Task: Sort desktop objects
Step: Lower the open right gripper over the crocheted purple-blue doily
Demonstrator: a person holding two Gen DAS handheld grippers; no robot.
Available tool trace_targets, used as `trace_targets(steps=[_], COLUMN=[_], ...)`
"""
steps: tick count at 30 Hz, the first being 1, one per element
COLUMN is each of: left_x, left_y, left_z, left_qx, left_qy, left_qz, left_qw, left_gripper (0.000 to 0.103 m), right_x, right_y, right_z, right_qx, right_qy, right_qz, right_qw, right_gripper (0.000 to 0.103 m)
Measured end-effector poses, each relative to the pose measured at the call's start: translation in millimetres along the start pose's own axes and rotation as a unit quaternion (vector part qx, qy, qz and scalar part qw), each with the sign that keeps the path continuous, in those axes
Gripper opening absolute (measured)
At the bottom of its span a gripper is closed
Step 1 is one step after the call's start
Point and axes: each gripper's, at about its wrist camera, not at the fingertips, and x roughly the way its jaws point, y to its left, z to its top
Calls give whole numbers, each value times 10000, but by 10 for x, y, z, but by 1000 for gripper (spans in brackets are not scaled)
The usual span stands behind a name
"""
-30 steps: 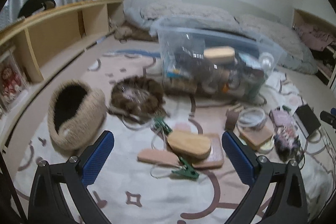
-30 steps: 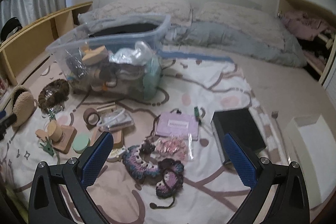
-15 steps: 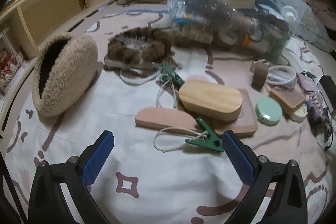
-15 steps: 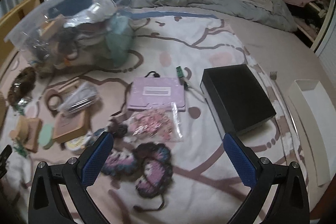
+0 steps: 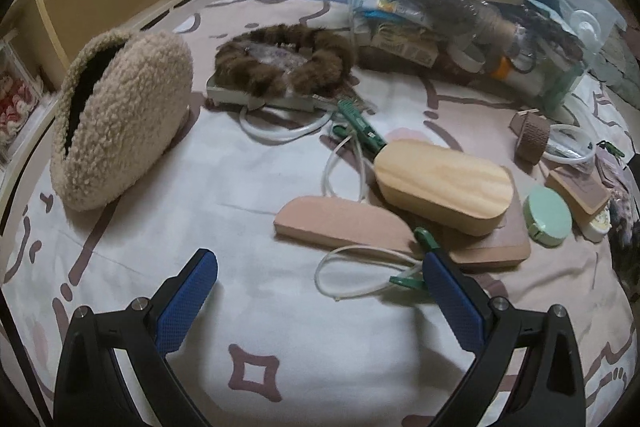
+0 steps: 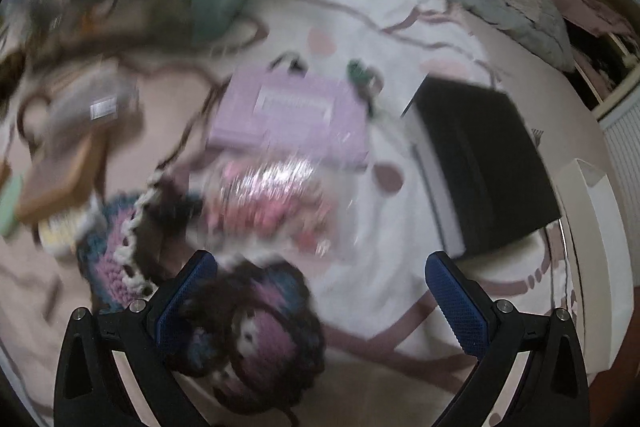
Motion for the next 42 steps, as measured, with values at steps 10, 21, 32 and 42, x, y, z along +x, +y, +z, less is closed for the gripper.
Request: trace_targets(steps=[10,21,32,42], left_x=[55,-168,-382,-132], left_y=[110,116,-150,-383], left_z=[-67,-151,-134,-147], left_qx=[18,108,552,1024], left_qy=[368,204,-154,111], left_qz=[91,-187,-1248,-1296], left_qw=[9993,9996,9905,9862], left_gripper=[103,103,96,80], right_x=[-43,-271,-661,-783], right_y=[-76,79,-135,-146], right_z=[-233,-481,-390,-333], right_qx=[39,-418,25,75], right_qy=[313,835,877,577], right_qz=[363,509,1096,1421], right_qw=[9988,9943,9901,9881], right_gripper=[103,103,103,103])
